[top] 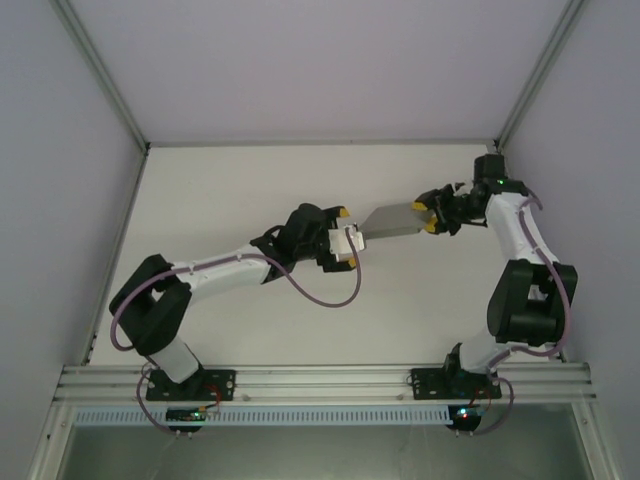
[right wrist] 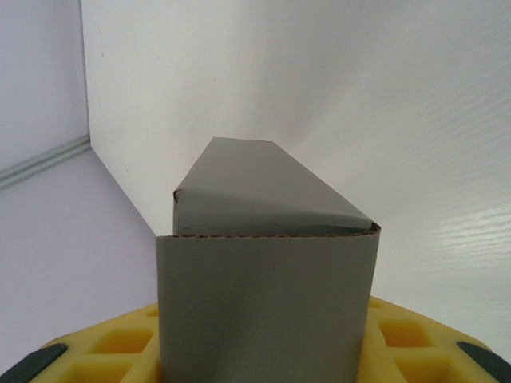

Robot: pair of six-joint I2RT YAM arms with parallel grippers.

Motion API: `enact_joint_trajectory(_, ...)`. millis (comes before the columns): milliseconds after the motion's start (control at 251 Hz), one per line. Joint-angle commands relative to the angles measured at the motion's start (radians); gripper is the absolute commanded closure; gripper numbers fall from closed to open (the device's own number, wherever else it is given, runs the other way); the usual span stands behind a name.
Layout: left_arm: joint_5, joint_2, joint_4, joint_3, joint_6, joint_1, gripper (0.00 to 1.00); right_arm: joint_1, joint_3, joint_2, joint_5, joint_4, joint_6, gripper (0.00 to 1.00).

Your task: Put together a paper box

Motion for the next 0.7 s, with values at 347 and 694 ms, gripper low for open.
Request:
enact_joint_trajectory(347,-0.032,0.036,0.059,0.018,0.012,0.013,0.10,0.132,-0.077,-0.080,-0.116,0.101,0.184,0.72)
enact_joint_trajectory(694,-0.114,0.005,0.114,-0.023,0.053,0.017,0.55,0.148,-0.121,-0.100,-0.171,0.083,0.201,0.65)
